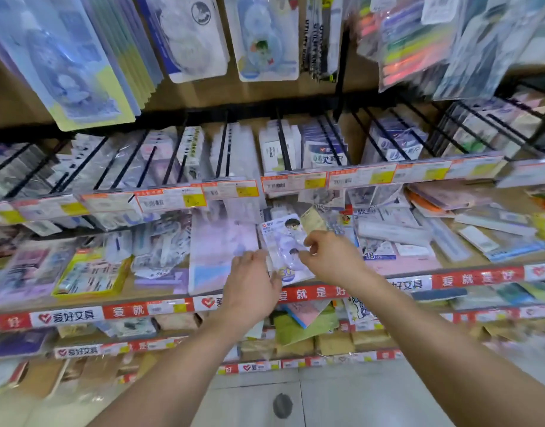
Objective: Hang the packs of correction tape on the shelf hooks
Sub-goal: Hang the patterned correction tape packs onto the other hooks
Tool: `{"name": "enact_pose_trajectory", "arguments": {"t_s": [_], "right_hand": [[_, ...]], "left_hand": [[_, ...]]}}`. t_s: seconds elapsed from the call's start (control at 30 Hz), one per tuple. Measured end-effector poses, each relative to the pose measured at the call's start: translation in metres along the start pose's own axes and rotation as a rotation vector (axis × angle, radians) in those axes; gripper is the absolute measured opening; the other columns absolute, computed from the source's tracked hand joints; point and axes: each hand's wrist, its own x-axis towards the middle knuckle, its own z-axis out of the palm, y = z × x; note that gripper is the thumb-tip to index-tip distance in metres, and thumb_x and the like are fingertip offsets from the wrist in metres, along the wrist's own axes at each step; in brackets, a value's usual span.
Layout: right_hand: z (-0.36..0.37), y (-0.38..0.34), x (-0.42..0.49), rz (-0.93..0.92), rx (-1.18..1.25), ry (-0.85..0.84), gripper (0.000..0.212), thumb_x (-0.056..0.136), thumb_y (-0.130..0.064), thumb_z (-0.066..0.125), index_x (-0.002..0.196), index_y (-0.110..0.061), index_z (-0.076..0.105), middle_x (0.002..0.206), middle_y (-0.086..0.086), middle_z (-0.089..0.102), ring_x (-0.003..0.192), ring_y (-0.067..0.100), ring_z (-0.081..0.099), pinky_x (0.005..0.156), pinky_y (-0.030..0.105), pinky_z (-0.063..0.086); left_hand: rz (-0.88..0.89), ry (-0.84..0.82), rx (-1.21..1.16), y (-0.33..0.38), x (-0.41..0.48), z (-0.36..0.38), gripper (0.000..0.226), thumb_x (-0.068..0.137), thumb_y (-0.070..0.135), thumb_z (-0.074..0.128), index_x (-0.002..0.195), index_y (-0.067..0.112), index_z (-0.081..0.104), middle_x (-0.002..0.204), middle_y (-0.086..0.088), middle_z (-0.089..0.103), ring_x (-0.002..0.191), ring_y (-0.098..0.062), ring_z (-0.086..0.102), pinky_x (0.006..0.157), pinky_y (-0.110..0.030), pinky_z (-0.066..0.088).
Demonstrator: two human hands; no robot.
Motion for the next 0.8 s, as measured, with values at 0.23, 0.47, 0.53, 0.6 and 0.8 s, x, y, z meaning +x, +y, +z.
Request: {"name": "enact_pose_trajectory", "arguments": {"t_s": [0.23, 0.47, 0.53, 0.6, 0.8], "right_hand": [[0.054, 0.016, 0.045, 0.183, -0.037, -0.028, 0.076, 0.082, -0.065, 0.053, 0.129, -0.006, 0.05, 0.128, 0.023, 0.056, 0.12, 0.042, 0.053, 0.096, 0.048, 0.051], [0.058, 0.018, 0.048, 0.242, 0.048, -0.055, 0.071, 0.093, -0.054, 0.063, 0.142, -0.007, 0.044, 0.136, 0.017, 0.053, 0.125, 0.034, 0.051, 0.08, 0.029, 0.038], [0.063, 0.024, 0.048, 0.273, 0.136, -0.054, 0.068, 0.093, -0.048, 0.067, 0.144, -0.007, 0.046, 0.135, 0.015, 0.054, 0.124, 0.03, 0.053, 0.074, 0.026, 0.032], [0.072, 0.032, 0.05, 0.291, 0.265, -0.032, 0.064, 0.089, -0.043, 0.075, 0.137, -0.007, 0.055, 0.129, 0.009, 0.061, 0.116, 0.027, 0.059, 0.072, 0.023, 0.036], [0.081, 0.041, 0.057, 0.365, 0.571, 0.02, 0.061, 0.071, -0.045, 0.088, 0.123, -0.021, 0.067, 0.114, -0.001, 0.071, 0.105, 0.023, 0.066, 0.09, 0.034, 0.054]], "left_hand": [[-0.242, -0.23, -0.221, -0.004, 0.038, 0.045, 0.033, 0.089, 0.025, 0.058, 0.118, 0.009, 0.056, 0.122, -0.016, 0.062, 0.114, -0.034, 0.058, 0.085, -0.031, 0.047], [-0.427, -0.217, -0.454, -0.009, 0.052, 0.061, 0.023, 0.089, 0.011, 0.056, 0.112, 0.012, 0.059, 0.114, -0.011, 0.065, 0.107, -0.033, 0.061, 0.08, -0.03, 0.046], [-0.487, -0.242, -0.545, -0.009, 0.054, 0.064, 0.025, 0.085, 0.009, 0.055, 0.108, 0.012, 0.062, 0.109, -0.012, 0.068, 0.1, -0.034, 0.064, 0.08, -0.034, 0.052], [-0.543, -0.267, -0.615, -0.015, 0.058, 0.076, 0.028, 0.075, 0.013, 0.053, 0.101, 0.013, 0.063, 0.103, -0.014, 0.069, 0.093, -0.036, 0.067, 0.083, -0.042, 0.058], [-0.63, -0.228, -0.76, -0.027, 0.072, 0.095, 0.022, 0.082, 0.008, 0.054, 0.103, 0.015, 0.06, 0.112, -0.022, 0.067, 0.104, -0.04, 0.067, 0.092, -0.05, 0.055]]}}
